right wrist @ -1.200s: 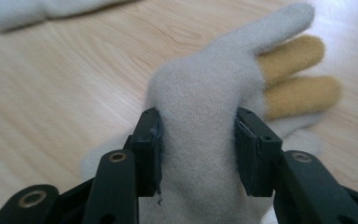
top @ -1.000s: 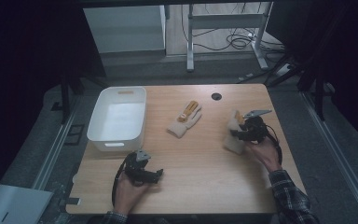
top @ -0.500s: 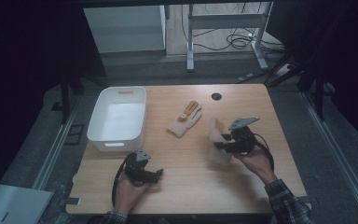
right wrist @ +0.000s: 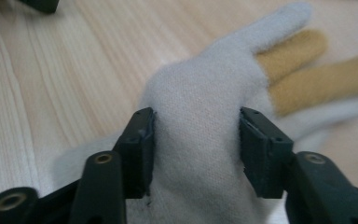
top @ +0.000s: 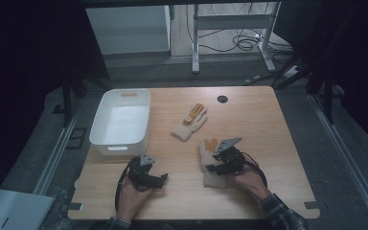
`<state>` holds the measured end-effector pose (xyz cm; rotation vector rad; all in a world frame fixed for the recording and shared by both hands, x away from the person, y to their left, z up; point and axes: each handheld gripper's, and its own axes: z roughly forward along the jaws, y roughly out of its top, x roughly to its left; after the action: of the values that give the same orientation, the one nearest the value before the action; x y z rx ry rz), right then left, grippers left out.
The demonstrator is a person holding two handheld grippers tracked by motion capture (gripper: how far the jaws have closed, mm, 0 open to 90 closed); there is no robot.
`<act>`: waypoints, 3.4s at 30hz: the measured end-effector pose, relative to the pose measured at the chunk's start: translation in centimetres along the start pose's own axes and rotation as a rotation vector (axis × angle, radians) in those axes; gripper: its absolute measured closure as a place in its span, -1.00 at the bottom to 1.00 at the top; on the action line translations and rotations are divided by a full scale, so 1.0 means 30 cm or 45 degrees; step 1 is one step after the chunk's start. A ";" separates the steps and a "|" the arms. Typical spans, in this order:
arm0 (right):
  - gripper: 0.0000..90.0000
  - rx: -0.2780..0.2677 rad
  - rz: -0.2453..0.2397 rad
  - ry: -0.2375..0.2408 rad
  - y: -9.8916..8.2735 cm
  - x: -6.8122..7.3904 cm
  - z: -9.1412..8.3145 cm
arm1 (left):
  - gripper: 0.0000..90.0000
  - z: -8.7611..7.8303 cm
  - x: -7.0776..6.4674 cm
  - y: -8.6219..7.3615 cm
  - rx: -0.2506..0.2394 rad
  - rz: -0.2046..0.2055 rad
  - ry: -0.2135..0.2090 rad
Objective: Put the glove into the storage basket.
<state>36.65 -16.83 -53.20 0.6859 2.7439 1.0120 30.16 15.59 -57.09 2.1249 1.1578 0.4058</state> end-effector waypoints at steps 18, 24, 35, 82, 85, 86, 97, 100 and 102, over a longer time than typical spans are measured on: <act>-0.21 -0.114 0.109 -0.001 0.020 -0.066 -0.061 | -0.95 0.000 0.000 0.000 0.000 0.000 0.000; -0.19 -0.129 0.146 -0.033 0.046 -0.118 -0.045 | -0.95 0.000 0.000 0.000 0.001 0.001 -0.001; -0.23 -0.159 0.179 -0.071 0.133 -0.195 0.025 | -0.95 0.000 0.000 0.000 -0.001 0.001 -0.001; 0.34 -0.099 0.146 -0.239 0.383 -0.355 0.387 | -0.95 0.000 0.000 0.000 -0.002 0.000 -0.002; 0.42 -0.086 0.156 -0.241 0.386 -0.354 0.380 | -0.95 0.000 0.000 0.000 -0.002 0.000 -0.002; 0.45 -0.082 0.161 -0.240 0.387 -0.354 0.377 | -0.95 0.000 0.000 0.000 -0.002 0.000 -0.002; 0.47 -0.119 0.162 -0.205 0.398 -0.352 0.304 | -0.95 0.000 0.000 0.000 -0.001 0.000 -0.002; 0.47 -0.136 0.150 -0.187 0.406 -0.342 0.276 | -0.95 0.000 0.000 0.000 -0.001 0.000 -0.002; 0.47 -0.143 0.142 -0.182 0.408 -0.334 0.257 | -0.95 0.000 0.000 0.000 -0.001 0.000 -0.002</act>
<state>52.21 -8.78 -51.48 0.8648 2.5309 1.0849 30.17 15.60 -57.10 2.1239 1.1565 0.4048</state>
